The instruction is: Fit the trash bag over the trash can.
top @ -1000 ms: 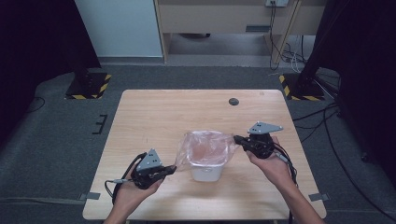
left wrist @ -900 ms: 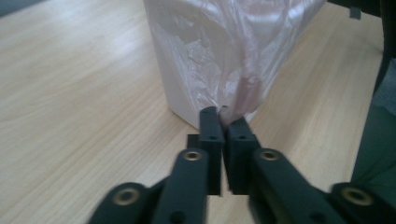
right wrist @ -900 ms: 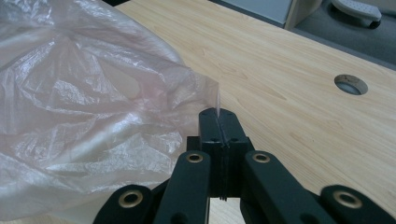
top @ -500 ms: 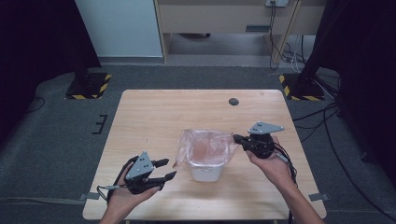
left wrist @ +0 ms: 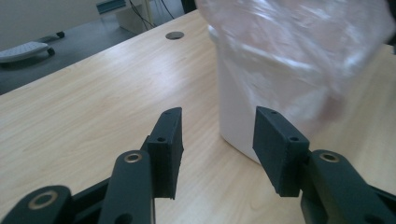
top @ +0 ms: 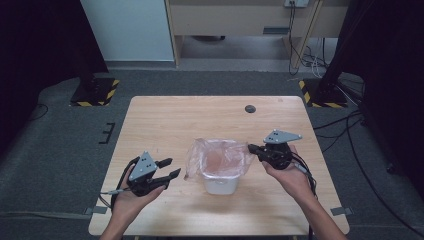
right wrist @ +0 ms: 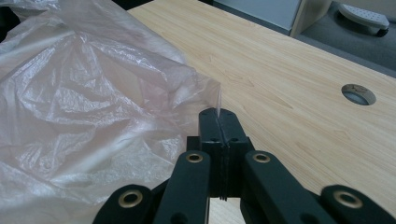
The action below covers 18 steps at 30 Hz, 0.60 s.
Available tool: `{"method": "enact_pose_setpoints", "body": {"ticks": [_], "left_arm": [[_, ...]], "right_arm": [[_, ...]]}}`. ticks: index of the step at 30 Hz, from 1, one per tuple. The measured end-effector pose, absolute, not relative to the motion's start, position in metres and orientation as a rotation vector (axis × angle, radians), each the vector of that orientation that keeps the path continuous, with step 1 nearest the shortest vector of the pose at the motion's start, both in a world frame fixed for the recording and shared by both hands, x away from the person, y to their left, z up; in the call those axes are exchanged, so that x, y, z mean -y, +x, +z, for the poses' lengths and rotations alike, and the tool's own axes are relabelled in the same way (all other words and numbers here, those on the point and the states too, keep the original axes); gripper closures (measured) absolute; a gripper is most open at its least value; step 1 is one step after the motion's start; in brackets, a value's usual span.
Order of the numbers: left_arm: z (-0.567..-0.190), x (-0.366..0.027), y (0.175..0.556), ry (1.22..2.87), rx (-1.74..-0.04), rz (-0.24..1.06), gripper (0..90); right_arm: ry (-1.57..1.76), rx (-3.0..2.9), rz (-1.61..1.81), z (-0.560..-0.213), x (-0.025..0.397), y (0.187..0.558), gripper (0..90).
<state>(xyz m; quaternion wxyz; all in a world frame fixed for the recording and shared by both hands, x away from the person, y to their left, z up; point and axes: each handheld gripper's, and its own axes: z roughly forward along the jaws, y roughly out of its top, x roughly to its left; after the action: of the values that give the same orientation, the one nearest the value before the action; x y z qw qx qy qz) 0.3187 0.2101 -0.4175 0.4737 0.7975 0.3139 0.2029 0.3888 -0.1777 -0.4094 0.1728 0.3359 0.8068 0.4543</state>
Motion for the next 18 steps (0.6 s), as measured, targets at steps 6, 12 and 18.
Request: {"method": "enact_pose_setpoints", "body": {"ticks": [6,12,18], "left_arm": [[-0.413,-0.196,0.33,1.897,-0.738,0.503,44.4],[-0.405,-0.187,0.336,1.842,-0.704,0.506,40.0],[-0.402,-0.177,0.35,1.821,-0.695,0.491,34.5]], "right_arm": [[0.949,-2.281,1.301,-0.409,0.177,0.389,90.0],[0.945,-2.278,1.312,-0.408,0.176,0.389,90.0],[0.938,-2.28,1.328,-0.407,0.173,0.39,90.0]]}}
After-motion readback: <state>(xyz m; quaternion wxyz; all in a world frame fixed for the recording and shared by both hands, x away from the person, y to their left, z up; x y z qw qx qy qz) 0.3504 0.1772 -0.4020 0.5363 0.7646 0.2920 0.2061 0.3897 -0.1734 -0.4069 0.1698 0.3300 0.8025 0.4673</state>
